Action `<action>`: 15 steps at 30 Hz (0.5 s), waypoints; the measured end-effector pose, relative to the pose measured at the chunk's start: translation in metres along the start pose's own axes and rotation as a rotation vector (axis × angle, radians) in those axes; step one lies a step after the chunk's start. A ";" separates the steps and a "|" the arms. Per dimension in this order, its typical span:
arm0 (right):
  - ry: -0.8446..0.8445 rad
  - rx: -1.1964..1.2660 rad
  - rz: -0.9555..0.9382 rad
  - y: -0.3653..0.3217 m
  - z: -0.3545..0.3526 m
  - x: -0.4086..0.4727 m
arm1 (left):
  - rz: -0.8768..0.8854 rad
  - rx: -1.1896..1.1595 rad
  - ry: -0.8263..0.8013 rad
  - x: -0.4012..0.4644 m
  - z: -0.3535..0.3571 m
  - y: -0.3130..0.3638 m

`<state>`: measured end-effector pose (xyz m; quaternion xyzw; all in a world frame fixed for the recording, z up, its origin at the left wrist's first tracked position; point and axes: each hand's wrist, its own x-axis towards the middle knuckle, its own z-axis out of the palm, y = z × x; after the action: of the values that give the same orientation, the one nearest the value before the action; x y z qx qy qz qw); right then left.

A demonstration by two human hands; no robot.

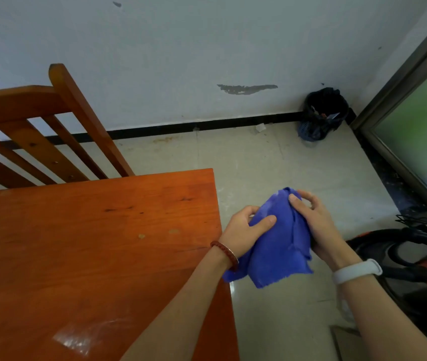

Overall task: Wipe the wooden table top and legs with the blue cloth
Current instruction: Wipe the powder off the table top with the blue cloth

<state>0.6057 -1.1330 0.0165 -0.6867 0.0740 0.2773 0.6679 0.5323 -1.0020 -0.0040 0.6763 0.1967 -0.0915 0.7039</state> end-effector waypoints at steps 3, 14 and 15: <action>-0.357 0.213 0.210 0.007 0.002 -0.012 | -0.052 -0.118 0.074 -0.001 -0.005 -0.003; -0.295 0.227 0.151 0.017 0.067 -0.037 | -0.021 0.113 0.441 -0.027 -0.050 -0.009; -0.276 0.224 0.120 0.018 0.082 -0.039 | -0.021 0.148 0.490 -0.032 -0.060 -0.007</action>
<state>0.5419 -1.0668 0.0231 -0.5577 0.0529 0.3985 0.7262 0.4918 -0.9479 0.0017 0.7258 0.3610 0.0537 0.5831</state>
